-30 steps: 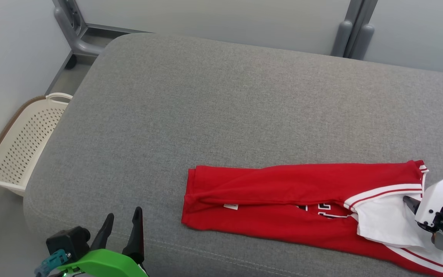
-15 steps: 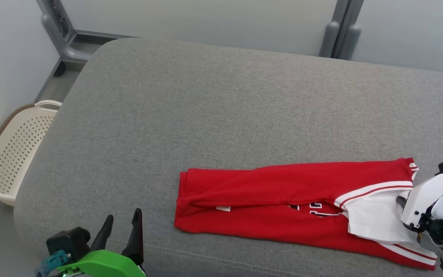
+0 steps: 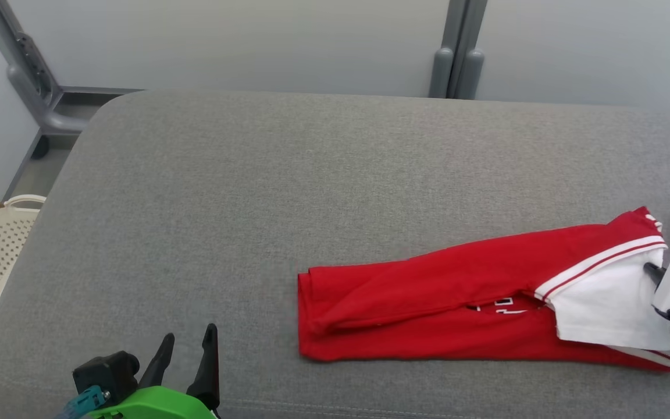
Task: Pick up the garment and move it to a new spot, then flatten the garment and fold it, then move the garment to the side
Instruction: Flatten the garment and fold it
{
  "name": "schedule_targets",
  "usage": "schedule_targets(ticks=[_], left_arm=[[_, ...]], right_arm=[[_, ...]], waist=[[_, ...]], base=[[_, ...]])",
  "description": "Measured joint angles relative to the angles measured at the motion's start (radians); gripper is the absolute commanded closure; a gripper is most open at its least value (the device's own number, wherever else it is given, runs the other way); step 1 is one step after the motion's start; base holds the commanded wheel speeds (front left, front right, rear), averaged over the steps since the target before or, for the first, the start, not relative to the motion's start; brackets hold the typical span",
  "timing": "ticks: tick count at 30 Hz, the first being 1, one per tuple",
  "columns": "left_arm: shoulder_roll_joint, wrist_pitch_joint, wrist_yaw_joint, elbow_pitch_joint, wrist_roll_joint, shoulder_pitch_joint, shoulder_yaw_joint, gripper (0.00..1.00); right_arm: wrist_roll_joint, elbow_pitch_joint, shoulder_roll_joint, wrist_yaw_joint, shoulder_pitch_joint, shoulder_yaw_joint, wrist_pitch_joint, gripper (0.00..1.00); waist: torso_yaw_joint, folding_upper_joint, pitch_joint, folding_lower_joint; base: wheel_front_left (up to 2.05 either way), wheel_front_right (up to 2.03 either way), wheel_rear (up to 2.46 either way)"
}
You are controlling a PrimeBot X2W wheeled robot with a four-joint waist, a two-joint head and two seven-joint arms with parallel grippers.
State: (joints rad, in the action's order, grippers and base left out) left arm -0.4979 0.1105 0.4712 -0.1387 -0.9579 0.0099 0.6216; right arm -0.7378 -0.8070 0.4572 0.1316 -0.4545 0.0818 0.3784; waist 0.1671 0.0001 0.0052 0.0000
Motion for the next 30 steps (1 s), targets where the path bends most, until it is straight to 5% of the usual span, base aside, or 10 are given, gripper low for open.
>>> schedule_targets(ticks=[5,11,21,30], left_arm=[[0.002,0.002,0.001,-0.007,0.000,0.002,0.005,0.00],[0.006,0.011,0.004,-0.007,0.000,0.007,0.002,0.00],[0.015,0.019,-0.001,-0.001,0.000,0.009,0.005,0.00],[0.029,0.026,-0.015,0.011,-0.001,0.002,0.010,0.00]], right_arm=[[-0.001,0.039,0.066,0.000,0.001,-0.032,0.016,1.00],[-0.047,0.151,0.043,-0.001,0.020,-0.030,0.075,1.00],[-0.062,0.446,-0.060,-0.001,0.077,-0.012,0.198,1.00],[0.015,0.607,-0.228,-0.001,0.108,-0.028,0.320,1.00]], waist=[[-0.051,0.0000,-0.011,0.0000],[-0.094,0.0000,-0.018,0.0000],[-0.124,0.0000,-0.032,0.0000],[-0.076,0.0000,-0.033,0.0000]], base=[[0.00,0.00,0.00],[0.00,0.00,0.00],[0.00,0.00,0.00],[0.00,0.00,0.00]])
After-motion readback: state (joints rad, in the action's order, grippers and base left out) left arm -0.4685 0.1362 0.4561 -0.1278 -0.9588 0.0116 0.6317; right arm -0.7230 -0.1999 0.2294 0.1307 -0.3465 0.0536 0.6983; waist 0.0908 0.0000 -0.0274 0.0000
